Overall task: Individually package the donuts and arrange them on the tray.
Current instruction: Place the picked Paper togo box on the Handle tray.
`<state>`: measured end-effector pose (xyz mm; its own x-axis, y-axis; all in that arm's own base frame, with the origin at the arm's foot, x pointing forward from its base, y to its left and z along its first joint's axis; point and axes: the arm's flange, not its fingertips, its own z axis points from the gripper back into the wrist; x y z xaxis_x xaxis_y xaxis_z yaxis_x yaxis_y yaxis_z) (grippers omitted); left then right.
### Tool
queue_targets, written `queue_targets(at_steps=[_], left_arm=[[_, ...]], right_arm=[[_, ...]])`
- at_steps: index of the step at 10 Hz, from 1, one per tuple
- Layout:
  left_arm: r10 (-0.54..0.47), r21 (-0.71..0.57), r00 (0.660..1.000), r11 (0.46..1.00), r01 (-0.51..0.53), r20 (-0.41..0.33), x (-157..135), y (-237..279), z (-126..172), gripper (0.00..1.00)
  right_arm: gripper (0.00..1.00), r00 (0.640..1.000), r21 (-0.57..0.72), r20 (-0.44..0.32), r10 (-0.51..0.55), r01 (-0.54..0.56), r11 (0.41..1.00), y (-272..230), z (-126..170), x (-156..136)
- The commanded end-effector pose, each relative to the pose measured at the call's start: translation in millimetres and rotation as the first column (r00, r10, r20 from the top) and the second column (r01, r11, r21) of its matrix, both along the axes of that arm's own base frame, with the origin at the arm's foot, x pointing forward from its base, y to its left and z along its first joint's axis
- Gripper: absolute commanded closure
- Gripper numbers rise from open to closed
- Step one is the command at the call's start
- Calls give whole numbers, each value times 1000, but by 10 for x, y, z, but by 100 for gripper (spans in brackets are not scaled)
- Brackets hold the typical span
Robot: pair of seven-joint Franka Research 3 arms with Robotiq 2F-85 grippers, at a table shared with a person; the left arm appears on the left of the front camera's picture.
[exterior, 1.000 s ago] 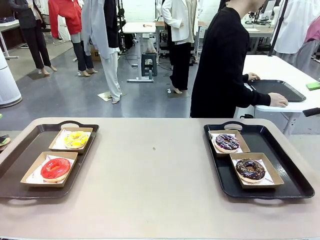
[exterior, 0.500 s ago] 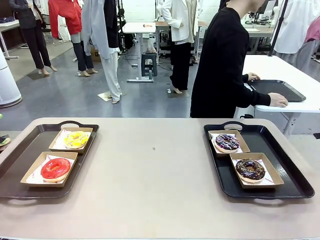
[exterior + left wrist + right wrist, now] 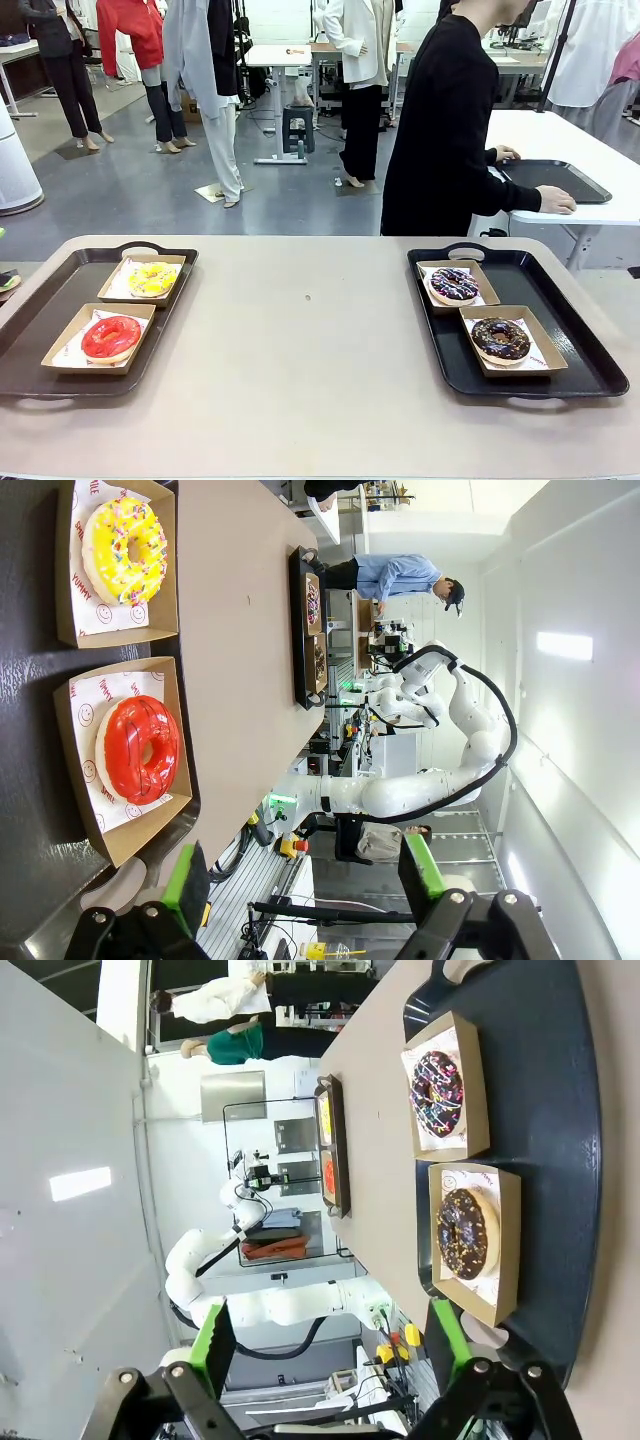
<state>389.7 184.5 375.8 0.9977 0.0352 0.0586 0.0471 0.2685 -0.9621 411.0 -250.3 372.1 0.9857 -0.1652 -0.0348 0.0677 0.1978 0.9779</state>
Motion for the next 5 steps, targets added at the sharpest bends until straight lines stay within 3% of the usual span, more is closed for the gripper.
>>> queue_targets(at_steps=[1,5], left_arm=[[-3,-6,1000,1000,3,13,-17,15,17,0],[-3,-6,1000,1000,3,13,-17,15,17,0]], right_arm=[[0,1000,0,-9,-6,6,1000,-8,0,-17],[0,1000,0,-9,-6,6,1000,-8,0,-17]])
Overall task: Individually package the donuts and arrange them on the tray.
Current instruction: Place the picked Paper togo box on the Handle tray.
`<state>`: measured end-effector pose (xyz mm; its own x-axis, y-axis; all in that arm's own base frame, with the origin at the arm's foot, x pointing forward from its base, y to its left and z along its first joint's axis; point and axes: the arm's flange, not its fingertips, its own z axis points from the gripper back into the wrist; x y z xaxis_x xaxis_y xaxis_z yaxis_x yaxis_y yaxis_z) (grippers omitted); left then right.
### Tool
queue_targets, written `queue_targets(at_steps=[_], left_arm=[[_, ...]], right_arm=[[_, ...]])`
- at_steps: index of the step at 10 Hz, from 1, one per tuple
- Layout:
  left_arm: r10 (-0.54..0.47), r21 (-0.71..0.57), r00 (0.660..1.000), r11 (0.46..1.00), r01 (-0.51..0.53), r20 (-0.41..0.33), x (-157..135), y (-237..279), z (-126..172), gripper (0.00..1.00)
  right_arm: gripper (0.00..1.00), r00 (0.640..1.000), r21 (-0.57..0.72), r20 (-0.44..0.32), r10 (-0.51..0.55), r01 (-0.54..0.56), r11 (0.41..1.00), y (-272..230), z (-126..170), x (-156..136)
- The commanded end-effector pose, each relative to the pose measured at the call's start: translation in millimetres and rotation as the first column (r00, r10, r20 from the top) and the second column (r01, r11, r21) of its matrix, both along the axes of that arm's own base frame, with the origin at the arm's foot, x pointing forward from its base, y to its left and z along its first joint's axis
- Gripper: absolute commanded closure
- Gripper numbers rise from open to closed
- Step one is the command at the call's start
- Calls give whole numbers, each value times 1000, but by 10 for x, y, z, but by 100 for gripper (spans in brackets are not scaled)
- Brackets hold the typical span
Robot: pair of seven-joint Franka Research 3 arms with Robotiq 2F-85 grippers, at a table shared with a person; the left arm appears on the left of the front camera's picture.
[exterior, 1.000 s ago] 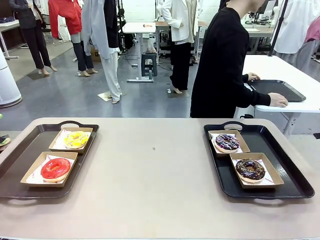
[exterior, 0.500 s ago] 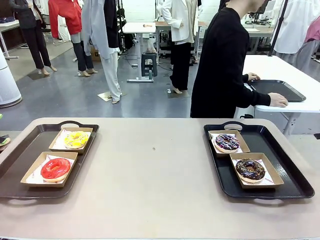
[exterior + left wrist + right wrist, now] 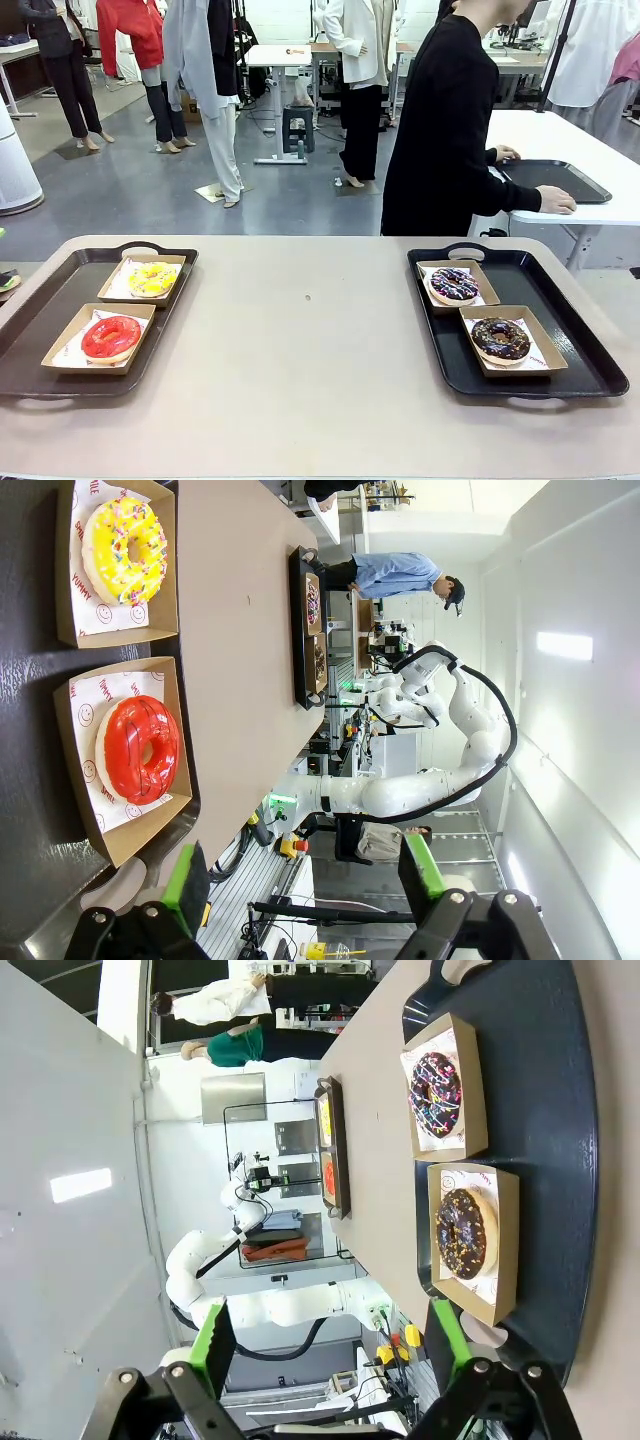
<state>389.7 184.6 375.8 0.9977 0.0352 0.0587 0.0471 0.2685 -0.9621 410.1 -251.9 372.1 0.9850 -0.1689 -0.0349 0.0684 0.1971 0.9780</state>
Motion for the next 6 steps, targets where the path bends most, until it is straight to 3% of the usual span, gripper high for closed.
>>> queue_targets(at_steps=[1,6], left_arm=[[-3,-6,1000,1000,3,13,-17,15,17,0],[-3,-6,1000,1000,3,13,-17,15,17,0]], right_arm=[[0,1000,0,-9,-2,2,1000,7,1,-7],[0,1000,0,-9,-2,2,1000,7,1,-7]])
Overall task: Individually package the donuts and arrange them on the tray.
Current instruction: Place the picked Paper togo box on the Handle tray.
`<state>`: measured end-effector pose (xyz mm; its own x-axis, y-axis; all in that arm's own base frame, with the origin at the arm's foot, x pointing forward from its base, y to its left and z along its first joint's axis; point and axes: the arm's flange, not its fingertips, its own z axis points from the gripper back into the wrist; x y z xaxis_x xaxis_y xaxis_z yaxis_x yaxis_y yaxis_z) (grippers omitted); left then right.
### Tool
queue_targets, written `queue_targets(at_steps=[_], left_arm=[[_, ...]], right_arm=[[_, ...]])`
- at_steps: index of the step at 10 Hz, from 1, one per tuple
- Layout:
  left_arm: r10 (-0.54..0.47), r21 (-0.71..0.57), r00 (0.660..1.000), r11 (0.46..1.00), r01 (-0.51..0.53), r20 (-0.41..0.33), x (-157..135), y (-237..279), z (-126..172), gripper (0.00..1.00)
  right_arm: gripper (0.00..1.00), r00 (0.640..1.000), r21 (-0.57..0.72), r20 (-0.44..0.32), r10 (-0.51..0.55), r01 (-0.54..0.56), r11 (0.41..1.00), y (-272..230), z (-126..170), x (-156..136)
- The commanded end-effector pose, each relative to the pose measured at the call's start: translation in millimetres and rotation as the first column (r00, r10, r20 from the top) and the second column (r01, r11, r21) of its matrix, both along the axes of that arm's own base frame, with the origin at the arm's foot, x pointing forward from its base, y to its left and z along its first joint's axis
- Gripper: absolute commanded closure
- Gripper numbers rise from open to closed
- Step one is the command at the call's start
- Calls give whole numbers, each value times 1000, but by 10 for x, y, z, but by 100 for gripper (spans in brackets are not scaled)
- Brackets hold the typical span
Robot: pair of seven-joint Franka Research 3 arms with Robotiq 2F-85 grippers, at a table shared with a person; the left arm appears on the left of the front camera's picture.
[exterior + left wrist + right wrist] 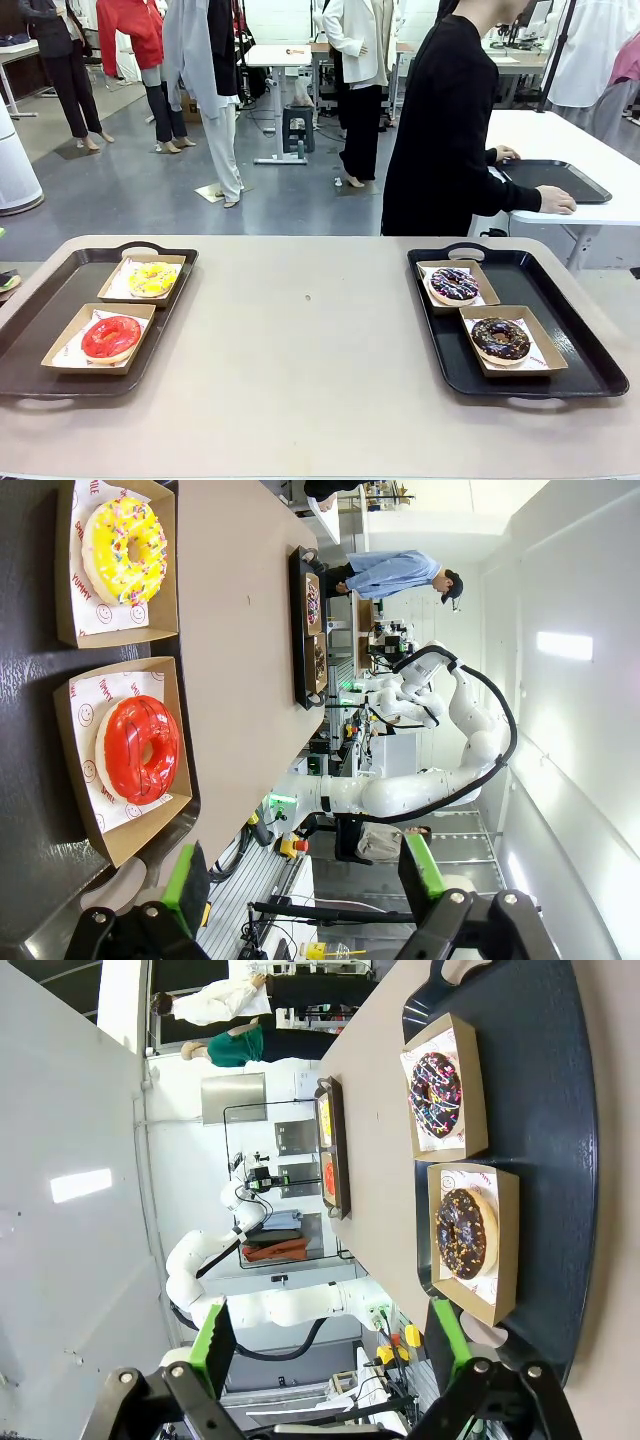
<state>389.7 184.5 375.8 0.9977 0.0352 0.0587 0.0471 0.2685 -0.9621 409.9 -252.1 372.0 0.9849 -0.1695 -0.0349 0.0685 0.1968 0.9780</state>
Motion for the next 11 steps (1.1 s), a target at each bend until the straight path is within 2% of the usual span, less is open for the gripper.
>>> queue_targets(at_steps=[1,11], left_arm=[[-3,-6,1000,1000,3,13,-17,15,17,0],[-3,-6,1000,1000,3,13,-17,15,17,0]], right_arm=[[0,1000,0,-9,-2,2,1000,10,1,-5],[0,1000,0,-9,-2,2,1000,10,1,-5]])
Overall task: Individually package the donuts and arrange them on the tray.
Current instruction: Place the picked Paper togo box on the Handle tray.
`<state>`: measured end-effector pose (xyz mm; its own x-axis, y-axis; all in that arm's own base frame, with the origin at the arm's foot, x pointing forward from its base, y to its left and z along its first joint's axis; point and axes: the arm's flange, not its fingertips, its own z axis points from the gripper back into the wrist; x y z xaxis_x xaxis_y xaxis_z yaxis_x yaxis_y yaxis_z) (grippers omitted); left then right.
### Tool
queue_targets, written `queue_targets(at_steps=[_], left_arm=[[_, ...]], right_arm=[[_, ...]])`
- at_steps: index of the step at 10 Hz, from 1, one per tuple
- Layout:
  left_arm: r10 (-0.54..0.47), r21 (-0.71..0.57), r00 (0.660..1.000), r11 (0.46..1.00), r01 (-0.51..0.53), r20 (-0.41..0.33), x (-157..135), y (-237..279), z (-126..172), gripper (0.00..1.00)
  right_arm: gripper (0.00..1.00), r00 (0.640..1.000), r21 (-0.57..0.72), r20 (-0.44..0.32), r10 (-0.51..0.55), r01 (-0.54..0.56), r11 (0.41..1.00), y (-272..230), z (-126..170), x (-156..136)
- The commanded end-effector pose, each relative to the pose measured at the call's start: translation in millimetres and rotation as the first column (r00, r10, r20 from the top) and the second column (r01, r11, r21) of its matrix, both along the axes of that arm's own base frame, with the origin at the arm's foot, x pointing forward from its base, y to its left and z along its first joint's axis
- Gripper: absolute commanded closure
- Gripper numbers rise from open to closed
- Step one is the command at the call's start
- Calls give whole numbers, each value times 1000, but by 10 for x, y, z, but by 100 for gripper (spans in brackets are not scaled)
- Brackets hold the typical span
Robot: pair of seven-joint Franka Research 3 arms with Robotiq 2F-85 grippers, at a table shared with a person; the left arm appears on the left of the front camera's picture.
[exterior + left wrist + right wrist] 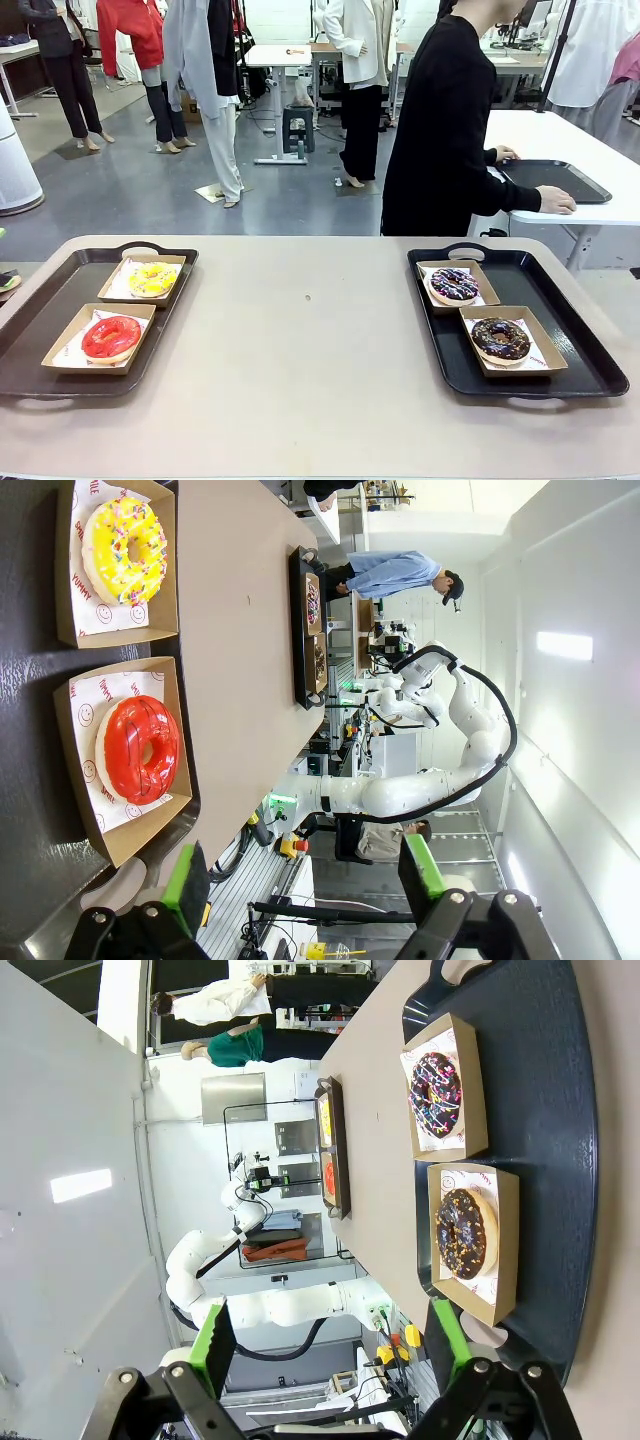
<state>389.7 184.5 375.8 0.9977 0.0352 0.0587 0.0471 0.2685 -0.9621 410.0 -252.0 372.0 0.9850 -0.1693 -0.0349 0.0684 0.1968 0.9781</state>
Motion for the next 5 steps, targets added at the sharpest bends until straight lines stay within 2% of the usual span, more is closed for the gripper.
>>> queue_targets(at_steps=[1,5], left_arm=[[-3,-6,1000,1000,3,13,-17,15,17,0],[-3,-6,1000,1000,3,13,-17,15,17,0]], right_arm=[[0,1000,0,-9,-2,2,1000,9,1,-6],[0,1000,0,-9,-2,2,1000,9,1,-6]])
